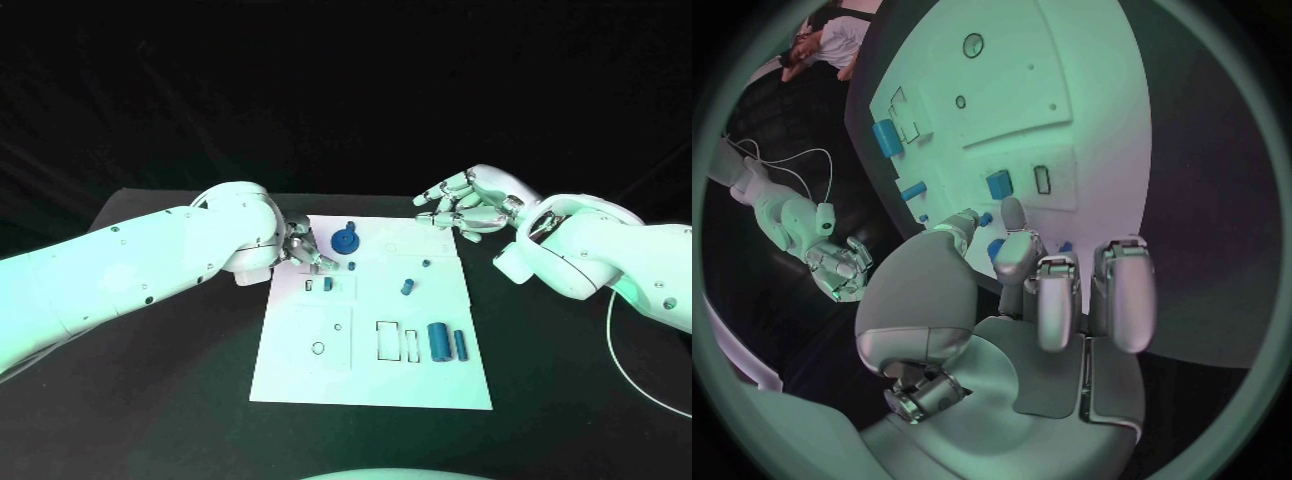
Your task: Assemble the parts on the task board
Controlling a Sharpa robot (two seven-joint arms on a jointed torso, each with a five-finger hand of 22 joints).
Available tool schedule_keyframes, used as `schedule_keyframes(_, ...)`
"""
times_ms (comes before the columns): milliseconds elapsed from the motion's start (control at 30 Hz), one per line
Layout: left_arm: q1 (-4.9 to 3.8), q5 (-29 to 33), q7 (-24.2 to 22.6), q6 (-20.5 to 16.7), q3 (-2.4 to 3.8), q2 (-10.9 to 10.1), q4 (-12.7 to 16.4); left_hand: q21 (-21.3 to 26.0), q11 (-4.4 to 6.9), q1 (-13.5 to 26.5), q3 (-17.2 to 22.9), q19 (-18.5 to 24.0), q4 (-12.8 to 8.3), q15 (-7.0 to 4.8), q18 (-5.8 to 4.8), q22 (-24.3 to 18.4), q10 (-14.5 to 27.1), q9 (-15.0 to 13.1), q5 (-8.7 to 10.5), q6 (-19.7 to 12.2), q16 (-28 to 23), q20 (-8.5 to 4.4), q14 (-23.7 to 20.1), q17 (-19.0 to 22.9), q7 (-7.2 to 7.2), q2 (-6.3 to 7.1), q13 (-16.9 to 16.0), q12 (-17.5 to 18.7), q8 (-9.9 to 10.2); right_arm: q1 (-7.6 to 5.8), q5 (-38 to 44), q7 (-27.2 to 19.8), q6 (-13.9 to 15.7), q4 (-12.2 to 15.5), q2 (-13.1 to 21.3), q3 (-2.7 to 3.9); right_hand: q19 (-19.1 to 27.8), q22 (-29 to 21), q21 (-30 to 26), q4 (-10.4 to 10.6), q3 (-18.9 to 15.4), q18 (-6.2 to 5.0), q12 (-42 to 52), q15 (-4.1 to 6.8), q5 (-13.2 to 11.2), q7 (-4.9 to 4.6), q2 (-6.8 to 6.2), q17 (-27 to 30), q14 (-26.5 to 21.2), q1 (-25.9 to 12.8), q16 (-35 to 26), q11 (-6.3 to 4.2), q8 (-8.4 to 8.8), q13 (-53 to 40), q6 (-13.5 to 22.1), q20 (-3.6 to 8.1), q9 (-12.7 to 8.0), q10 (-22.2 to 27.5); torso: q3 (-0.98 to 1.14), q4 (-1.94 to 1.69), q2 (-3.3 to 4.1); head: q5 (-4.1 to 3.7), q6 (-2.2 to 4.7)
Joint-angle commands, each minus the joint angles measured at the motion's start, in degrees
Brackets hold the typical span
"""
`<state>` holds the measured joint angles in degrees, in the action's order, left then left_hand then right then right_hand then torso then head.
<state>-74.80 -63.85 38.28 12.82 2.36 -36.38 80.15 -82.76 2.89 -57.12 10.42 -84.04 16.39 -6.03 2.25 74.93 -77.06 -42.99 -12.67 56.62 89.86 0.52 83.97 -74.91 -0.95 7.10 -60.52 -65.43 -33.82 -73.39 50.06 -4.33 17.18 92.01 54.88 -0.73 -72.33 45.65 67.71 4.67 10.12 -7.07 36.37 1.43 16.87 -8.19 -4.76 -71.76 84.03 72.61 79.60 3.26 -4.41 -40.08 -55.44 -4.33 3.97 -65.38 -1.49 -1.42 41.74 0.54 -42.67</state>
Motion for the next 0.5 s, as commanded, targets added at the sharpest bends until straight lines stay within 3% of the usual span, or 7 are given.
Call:
schedule_keyframes(33,-1.48,4.72,-0.44,-0.52,0.55,-0.25,-0.52,1.97,-0.67,0.68,-2.51,0.10,0.19,0.52,0.81,2.32,2.31,0.23,2.87,-1.51,0.14,0.22,6.03,-15.09,-0.73,-0.76,3.11,2.85,0.96,0.06,-0.24,-0.51,-0.40,-0.21,-0.18,0.01,0.44,-0.06,-0.14,0.32,0.04,-0.88,-0.25,0.01,0.28,-0.01,0.01,0.05,2.42,-0.70,-0.14,-0.21,-0.26,0.06,-0.46,-0.15,-0.01,0.07,0.00,0.00,0.03,0.17,0.16)
schedule_keyframes(133,-3.23,6.20,-0.53,1.19,0.85,-0.03,-2.62,3.17,-1.31,0.92,-4.70,0.76,0.25,0.97,1.12,0.93,4.49,0.84,6.19,-3.00,0.14,0.69,6.03,-15.09,-1.46,-1.52,6.32,5.70,2.24,0.06,-0.31,-0.50,-0.43,-0.35,-0.33,0.00,0.44,-0.06,-0.14,0.32,0.04,-0.88,-0.25,0.01,0.28,-0.01,0.01,0.05,2.42,-0.70,-0.14,-0.21,-0.26,0.06,-0.46,-0.15,-0.01,0.07,-0.01,0.08,0.00,0.20,0.33)
schedule_keyframes(233,-4.51,6.26,-0.78,3.64,0.91,0.99,-5.93,3.99,-2.06,-2.01,-5.54,1.14,-0.36,1.64,1.32,0.06,5.61,2.39,5.54,-4.71,0.14,1.19,6.03,-15.09,-2.37,-2.02,7.96,7.07,4.35,0.06,-0.35,-0.47,-0.41,-0.40,-0.41,-0.01,0.44,-0.06,-0.14,0.32,0.04,-0.88,-0.25,0.01,0.28,-0.01,0.01,0.05,2.42,-0.70,-0.14,-0.21,-0.26,0.06,-0.46,-0.15,-0.01,0.07,0.00,-0.09,-0.02,0.10,0.49)
schedule_keyframes(367,-5.27,3.67,-1.37,5.53,0.33,3.38,-10.95,5.04,-3.15,-5.87,-6.39,1.63,-0.22,2.57,1.58,-1.00,7.11,5.35,5.18,-5.73,0.14,2.05,6.03,-15.09,-3.47,-3.08,10.33,8.91,7.28,0.06,-0.37,-0.48,-0.41,-0.49,-0.62,-0.01,0.44,-0.07,-0.14,0.34,0.02,-0.88,-0.24,0.01,0.29,-0.01,0.01,0.06,2.42,-0.71,-0.15,-0.22,-0.26,0.06,-0.45,-0.15,-0.01,0.07,-0.10,-0.06,0.07,0.32,0.70)
schedule_keyframes(500,-5.43,1.97,-2.02,6.01,-0.73,5.86,-15.76,5.05,-3.20,-6.84,-6.85,1.55,-0.07,2.68,1.58,-0.92,7.11,6.30,5.10,-5.40,0.14,2.26,6.03,-15.09,-3.65,-3.48,10.47,8.85,7.87,0.09,-0.38,-0.55,-0.47,-0.60,-0.89,-0.01,0.44,-0.08,-0.15,0.37,-0.01,-0.89,-0.24,0.01,0.32,0.00,0.01,0.07,2.42,-0.74,-0.16,-0.22,-0.25,0.07,-0.45,-0.15,-0.01,0.07,-0.15,0.08,0.16,0.52,0.77)
